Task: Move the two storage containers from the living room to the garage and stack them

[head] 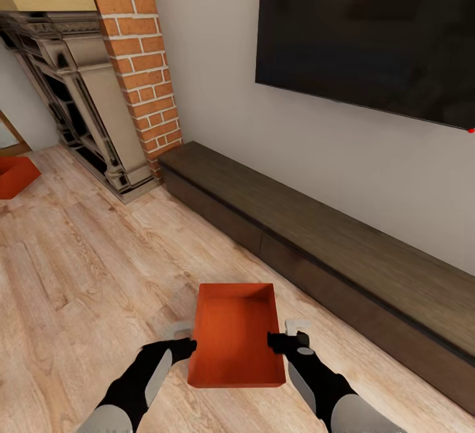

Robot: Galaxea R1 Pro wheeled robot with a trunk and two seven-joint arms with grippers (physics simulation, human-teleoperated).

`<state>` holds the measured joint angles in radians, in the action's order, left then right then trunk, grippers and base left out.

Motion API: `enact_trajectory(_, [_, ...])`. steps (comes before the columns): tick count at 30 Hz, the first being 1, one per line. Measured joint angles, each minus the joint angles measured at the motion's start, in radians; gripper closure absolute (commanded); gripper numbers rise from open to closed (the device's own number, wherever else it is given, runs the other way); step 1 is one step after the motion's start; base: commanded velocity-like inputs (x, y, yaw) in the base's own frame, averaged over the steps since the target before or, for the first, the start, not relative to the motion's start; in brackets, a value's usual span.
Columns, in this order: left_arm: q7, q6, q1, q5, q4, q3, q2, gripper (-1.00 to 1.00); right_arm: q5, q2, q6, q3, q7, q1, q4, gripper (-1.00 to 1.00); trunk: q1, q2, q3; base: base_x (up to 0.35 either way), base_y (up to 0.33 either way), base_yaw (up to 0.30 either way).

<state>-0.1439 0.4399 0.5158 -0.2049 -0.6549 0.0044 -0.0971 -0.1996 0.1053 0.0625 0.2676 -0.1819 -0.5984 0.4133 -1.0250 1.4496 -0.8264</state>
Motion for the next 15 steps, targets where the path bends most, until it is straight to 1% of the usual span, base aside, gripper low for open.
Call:
enact_trajectory(1, [-0.001,0.000,0.003,0.021,0.005,-0.001,-0.006,-1.00,0.001,0.001,-0.013,-0.001,0.000,-0.001,-0.001,-1.00,0.000,0.000,0.000,0.000,0.000,0.000])
enact_trajectory(2, [-0.001,-0.001,0.004,0.030,0.009,-0.001,-0.006,-1.00,0.002,0.001,-0.018,-0.001,0.000,-0.002,-0.001,-1.00,0.000,0.000,0.000,0.000,0.000,0.000])
enact_trajectory(3, [0.000,-0.003,0.005,0.046,0.018,0.000,-0.006,-1.00,0.002,0.001,-0.028,0.001,0.000,-0.002,0.000,-1.00,0.000,0.000,0.000,0.000,0.000,0.000])
enact_trajectory(5, [0.000,-0.020,0.006,0.064,0.033,0.001,-0.007,-1.00,0.003,0.001,-0.039,0.005,0.000,-0.002,0.000,-1.00,0.000,0.000,0.000,0.000,0.000,0.000])
enact_trajectory(7, [0.000,-0.043,0.006,0.071,0.042,0.000,-0.008,-1.00,0.004,0.001,-0.043,0.007,-0.001,-0.002,0.000,-1.00,0.000,0.000,0.000,0.000,0.000,0.000])
enact_trajectory(9, [-0.001,-0.091,0.006,0.079,0.051,-0.003,-0.011,-1.00,0.005,0.001,-0.046,0.009,-0.001,-0.002,0.001,-1.00,0.000,0.000,0.000,0.000,0.000,0.000])
enact_trajectory(10, [0.000,-0.110,0.006,0.082,0.054,-0.012,-0.012,-1.00,0.005,0.001,-0.047,0.011,0.000,-0.002,0.001,-1.00,0.000,0.000,0.000,0.000,0.000,0.000])
enact_trajectory(12, [0.001,-0.121,0.006,0.083,0.055,-0.029,-0.013,-1.00,0.006,0.001,-0.047,0.012,0.001,-0.002,0.001,-1.00,0.000,0.000,0.000,0.000,0.000,0.000])
enact_trajectory(15, [0.003,-0.133,0.006,0.084,0.055,-0.085,-0.013,-1.00,0.008,0.002,-0.045,0.011,0.001,-0.002,0.001,-1.00,0.000,0.000,0.000,0.000,0.000,0.000])
